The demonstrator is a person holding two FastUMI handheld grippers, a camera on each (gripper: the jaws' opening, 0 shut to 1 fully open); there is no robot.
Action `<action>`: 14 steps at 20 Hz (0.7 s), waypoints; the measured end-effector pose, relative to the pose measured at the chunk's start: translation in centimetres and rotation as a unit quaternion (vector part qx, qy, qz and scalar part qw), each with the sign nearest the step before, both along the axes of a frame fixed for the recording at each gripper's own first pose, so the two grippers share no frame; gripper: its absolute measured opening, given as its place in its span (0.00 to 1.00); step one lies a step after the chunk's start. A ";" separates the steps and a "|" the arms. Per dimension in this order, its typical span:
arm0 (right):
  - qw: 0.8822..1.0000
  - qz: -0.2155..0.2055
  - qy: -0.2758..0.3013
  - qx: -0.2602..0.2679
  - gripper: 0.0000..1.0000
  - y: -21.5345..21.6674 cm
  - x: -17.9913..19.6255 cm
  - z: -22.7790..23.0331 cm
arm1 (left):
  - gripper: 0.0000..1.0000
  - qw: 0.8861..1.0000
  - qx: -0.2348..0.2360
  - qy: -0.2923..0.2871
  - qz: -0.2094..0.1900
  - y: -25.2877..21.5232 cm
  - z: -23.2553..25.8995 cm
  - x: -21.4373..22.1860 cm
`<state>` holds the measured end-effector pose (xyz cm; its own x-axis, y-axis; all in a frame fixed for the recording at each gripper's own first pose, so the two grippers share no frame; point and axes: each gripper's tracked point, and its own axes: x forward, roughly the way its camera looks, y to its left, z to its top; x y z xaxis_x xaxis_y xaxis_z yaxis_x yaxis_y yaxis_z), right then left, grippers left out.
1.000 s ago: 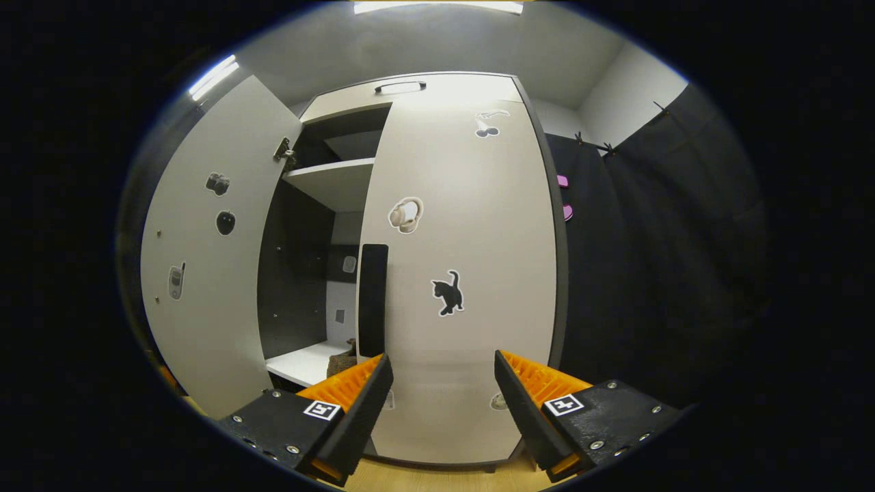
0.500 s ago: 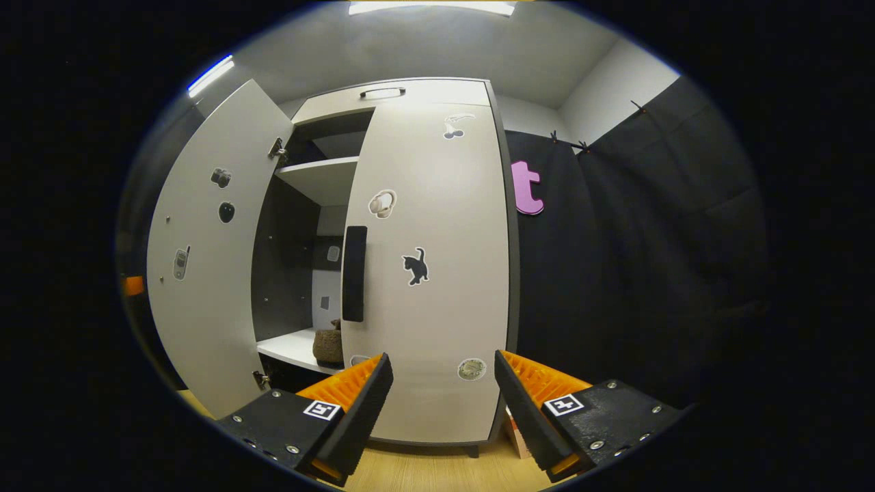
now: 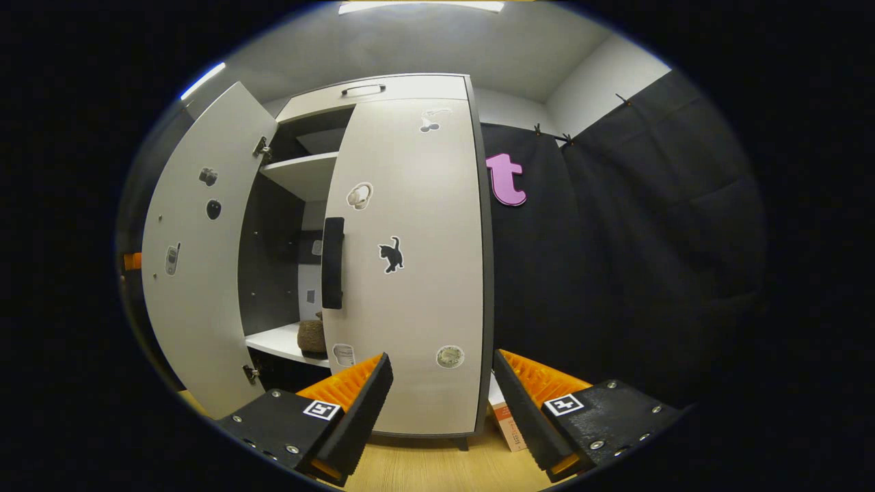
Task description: Grab one shoe with the right hand and put it into the shoe cabinet, grab the other shoe with the left hand and put it into the shoe cabinet; then close the right door with the right hand and the left door with the left hand.
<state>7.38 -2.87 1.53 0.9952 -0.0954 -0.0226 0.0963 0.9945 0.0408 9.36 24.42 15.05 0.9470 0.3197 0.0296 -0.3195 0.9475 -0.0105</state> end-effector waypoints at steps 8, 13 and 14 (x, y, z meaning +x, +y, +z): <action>1.000 0.017 -0.004 -0.003 0.92 0.2 0.1 0.8 | 0.90 0.999 -0.012 -0.006 -0.043 -5.0 -0.2 0.2; 1.000 0.023 -0.004 0.004 0.93 0.2 -0.3 0.9 | 0.94 0.996 -0.021 -0.006 -0.090 -9.0 -0.5 1.3; 1.000 0.022 -0.005 0.004 0.92 0.1 -0.4 1.0 | 0.95 0.995 -0.019 -0.006 -0.098 -9.8 -0.4 1.5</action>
<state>7.00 -2.76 2.54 0.9986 -0.0518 -0.0141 0.0524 0.9974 0.0488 10.87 14.66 14.61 0.9910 0.1295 0.0324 -0.1278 0.9905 -0.0498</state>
